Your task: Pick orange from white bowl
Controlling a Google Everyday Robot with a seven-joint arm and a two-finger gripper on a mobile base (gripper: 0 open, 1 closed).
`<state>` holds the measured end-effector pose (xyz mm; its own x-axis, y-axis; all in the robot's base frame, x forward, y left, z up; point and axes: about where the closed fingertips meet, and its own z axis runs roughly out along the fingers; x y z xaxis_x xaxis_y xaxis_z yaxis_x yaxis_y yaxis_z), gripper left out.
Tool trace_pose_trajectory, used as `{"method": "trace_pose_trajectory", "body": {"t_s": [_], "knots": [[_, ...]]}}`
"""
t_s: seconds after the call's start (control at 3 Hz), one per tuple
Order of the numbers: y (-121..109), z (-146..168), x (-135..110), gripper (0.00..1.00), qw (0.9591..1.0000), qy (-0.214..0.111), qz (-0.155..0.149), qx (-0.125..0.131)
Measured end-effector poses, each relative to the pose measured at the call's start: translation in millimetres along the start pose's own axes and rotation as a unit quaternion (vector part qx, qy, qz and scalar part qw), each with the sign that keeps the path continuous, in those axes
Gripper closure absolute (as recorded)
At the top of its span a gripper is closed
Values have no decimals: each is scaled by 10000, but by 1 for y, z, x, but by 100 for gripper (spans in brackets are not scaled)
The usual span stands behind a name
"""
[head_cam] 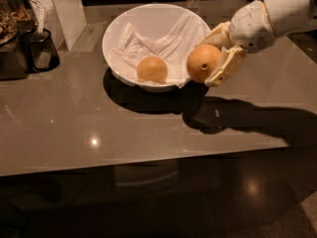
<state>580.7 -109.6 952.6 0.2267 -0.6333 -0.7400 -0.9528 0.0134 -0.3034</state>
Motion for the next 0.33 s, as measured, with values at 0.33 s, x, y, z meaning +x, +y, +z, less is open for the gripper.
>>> {"method": "trace_pose_trajectory", "body": {"t_s": [0.33], "knots": [[0, 0, 0, 100, 10000, 0, 0, -1]]}}
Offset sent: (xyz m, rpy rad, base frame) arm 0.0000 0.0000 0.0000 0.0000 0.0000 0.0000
